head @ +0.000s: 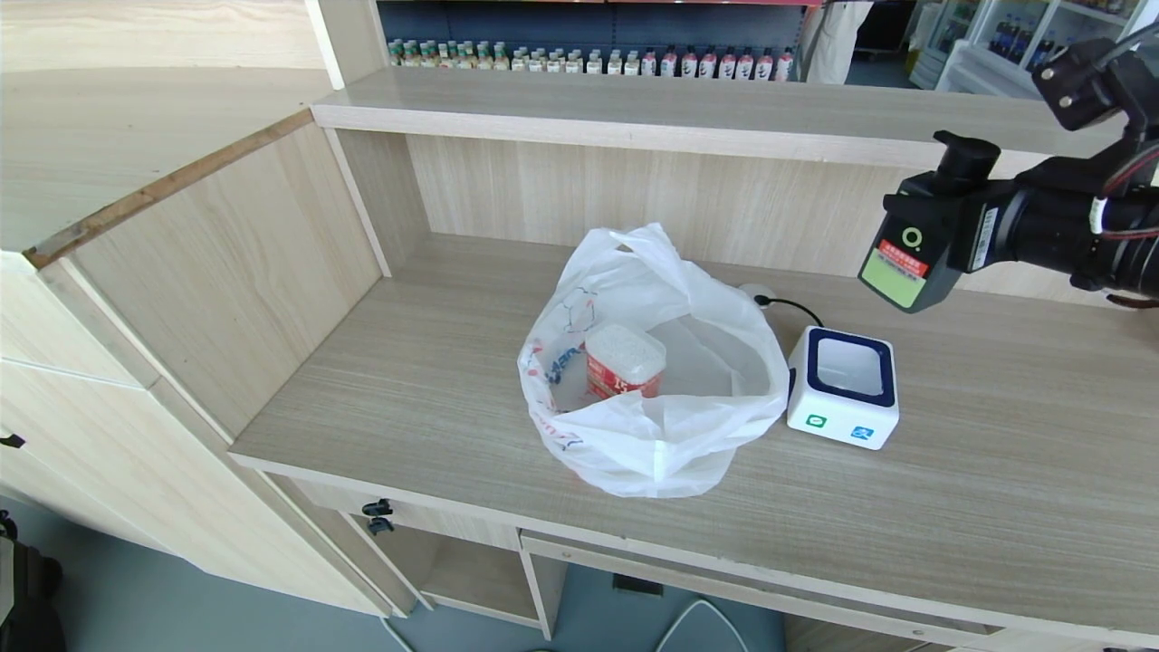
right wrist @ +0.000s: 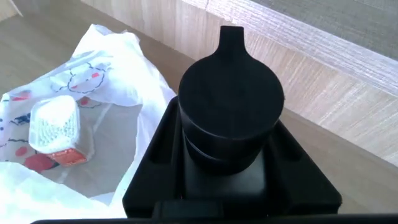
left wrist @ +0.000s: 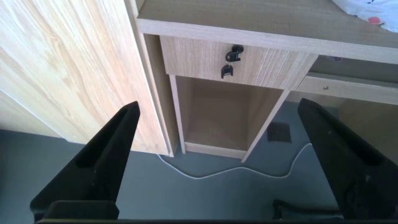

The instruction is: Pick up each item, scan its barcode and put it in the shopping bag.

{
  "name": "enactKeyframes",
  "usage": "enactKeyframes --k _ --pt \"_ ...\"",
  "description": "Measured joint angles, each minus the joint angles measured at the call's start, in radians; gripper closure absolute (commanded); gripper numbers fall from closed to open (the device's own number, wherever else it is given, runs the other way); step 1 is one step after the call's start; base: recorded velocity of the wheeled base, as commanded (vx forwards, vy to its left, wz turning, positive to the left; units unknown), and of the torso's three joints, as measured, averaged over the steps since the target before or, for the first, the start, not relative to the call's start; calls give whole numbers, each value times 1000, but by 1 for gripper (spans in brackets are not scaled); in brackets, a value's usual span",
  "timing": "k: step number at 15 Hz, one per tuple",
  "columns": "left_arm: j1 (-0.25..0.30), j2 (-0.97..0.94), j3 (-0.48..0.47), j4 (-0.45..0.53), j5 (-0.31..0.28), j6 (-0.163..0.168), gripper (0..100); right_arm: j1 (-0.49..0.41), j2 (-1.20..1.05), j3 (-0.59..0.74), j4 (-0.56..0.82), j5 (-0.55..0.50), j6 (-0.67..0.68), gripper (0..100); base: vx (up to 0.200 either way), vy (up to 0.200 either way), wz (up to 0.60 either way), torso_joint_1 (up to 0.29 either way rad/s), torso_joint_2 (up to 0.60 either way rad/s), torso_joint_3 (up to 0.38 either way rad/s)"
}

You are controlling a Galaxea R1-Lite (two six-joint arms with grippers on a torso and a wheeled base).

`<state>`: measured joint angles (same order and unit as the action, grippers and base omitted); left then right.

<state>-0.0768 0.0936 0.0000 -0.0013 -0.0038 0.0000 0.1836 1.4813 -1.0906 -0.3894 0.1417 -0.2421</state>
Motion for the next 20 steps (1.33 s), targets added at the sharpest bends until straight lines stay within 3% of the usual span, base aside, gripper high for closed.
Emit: enactKeyframes --k 2,3,5,11,20 --pt "0 0 0 0 0 0 0 95 -29 16 -29 -158 3 100 0 0 0 0 0 0" --pt "0 0 0 0 0 0 0 122 -37 28 -53 -178 5 100 0 0 0 0 0 0" --pt "0 0 0 0 0 0 0 149 -48 62 -77 -190 6 100 0 0 0 0 0 0" --pt "0 0 0 0 1 0 0 158 -46 72 -98 -190 39 100 0 0 600 6 2 6" --pt "0 0 0 0 0 0 0 -3 154 11 -143 -180 171 100 0 0 67 1 0 1"
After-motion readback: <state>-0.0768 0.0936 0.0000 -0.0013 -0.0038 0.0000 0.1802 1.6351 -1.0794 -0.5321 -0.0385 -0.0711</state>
